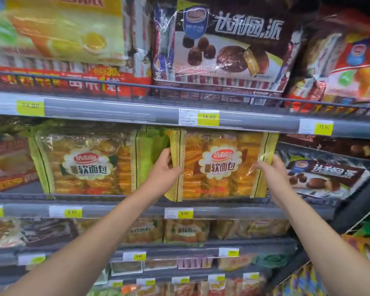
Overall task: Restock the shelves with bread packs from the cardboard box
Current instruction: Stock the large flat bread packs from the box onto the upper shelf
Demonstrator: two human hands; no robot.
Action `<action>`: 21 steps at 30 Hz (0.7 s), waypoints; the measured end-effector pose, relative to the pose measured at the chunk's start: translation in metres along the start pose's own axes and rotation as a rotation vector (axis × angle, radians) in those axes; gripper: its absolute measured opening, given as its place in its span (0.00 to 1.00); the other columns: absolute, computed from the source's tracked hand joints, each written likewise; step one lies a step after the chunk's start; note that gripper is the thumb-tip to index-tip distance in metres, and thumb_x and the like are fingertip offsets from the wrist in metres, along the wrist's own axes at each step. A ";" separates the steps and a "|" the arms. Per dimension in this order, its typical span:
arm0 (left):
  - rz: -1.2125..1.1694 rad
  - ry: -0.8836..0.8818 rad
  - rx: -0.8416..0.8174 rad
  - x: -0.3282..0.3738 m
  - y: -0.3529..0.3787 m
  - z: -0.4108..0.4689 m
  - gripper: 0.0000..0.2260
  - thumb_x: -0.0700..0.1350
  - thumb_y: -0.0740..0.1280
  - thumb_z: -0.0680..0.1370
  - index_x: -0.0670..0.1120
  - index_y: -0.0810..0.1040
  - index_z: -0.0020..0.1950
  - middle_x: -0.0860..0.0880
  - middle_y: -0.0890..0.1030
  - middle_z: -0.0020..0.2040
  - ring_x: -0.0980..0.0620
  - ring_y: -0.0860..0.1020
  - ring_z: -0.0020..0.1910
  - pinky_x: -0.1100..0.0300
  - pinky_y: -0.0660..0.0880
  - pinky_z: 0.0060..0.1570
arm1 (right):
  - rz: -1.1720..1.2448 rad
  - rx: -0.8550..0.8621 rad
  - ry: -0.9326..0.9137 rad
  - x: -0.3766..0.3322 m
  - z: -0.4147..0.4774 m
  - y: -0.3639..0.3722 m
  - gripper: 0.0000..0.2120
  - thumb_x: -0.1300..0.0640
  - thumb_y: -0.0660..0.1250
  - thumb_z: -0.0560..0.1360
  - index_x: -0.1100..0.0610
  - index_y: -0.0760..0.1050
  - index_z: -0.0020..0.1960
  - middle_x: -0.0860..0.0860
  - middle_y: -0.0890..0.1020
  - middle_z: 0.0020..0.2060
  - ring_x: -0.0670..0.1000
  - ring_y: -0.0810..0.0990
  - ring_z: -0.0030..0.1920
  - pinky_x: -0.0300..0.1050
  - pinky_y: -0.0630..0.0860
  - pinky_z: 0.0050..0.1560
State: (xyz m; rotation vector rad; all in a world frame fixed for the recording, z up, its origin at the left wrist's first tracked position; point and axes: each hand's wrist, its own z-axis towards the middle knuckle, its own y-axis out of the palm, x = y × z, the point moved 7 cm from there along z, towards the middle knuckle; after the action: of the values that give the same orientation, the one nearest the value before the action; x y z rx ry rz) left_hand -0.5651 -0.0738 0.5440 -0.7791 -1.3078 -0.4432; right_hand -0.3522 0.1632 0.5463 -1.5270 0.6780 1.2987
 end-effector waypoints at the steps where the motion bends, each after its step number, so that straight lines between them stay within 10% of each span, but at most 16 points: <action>1: 0.016 -0.025 0.020 -0.001 0.003 0.007 0.18 0.40 0.65 0.81 0.54 0.68 0.67 0.63 0.74 0.55 0.62 0.75 0.54 0.53 0.74 0.58 | -0.015 -0.014 0.003 0.000 0.012 0.002 0.44 0.47 0.71 0.72 0.55 0.55 0.81 0.53 0.60 0.80 0.57 0.61 0.78 0.63 0.62 0.76; 8: -0.025 -0.312 0.159 -0.026 0.021 0.055 0.19 0.47 0.69 0.75 0.40 0.76 0.64 0.45 0.81 0.56 0.46 0.79 0.55 0.52 0.75 0.55 | -0.143 -0.187 0.206 0.021 0.073 0.026 0.27 0.51 0.67 0.80 0.62 0.68 0.74 0.59 0.72 0.72 0.62 0.70 0.71 0.57 0.69 0.70; 12: -0.067 -0.310 0.220 -0.028 0.031 0.080 0.15 0.39 0.67 0.79 0.43 0.76 0.66 0.43 0.80 0.63 0.45 0.78 0.57 0.58 0.76 0.53 | -0.154 -0.344 0.162 0.020 0.088 0.048 0.35 0.43 0.74 0.73 0.57 0.69 0.74 0.58 0.73 0.72 0.60 0.72 0.70 0.57 0.71 0.69; 15: -0.067 -0.175 0.293 -0.008 0.030 0.100 0.24 0.37 0.68 0.79 0.42 0.70 0.75 0.43 0.79 0.65 0.51 0.78 0.50 0.72 0.73 0.35 | -0.119 -0.295 0.090 0.014 0.110 0.053 0.49 0.39 0.81 0.62 0.56 0.68 0.76 0.54 0.77 0.70 0.56 0.77 0.67 0.47 0.76 0.58; 21: 0.065 -0.216 0.240 -0.005 0.042 0.118 0.35 0.46 0.70 0.78 0.44 0.56 0.81 0.50 0.73 0.69 0.48 0.75 0.64 0.60 0.73 0.53 | -0.235 -0.254 0.025 0.015 0.132 0.071 0.51 0.39 0.77 0.68 0.57 0.57 0.81 0.56 0.68 0.76 0.59 0.68 0.75 0.53 0.68 0.73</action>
State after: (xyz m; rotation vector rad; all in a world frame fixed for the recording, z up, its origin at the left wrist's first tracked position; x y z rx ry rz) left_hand -0.6179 0.0391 0.5362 -0.6785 -1.5000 -0.1476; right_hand -0.4631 0.2613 0.5162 -1.7719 0.3447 1.2213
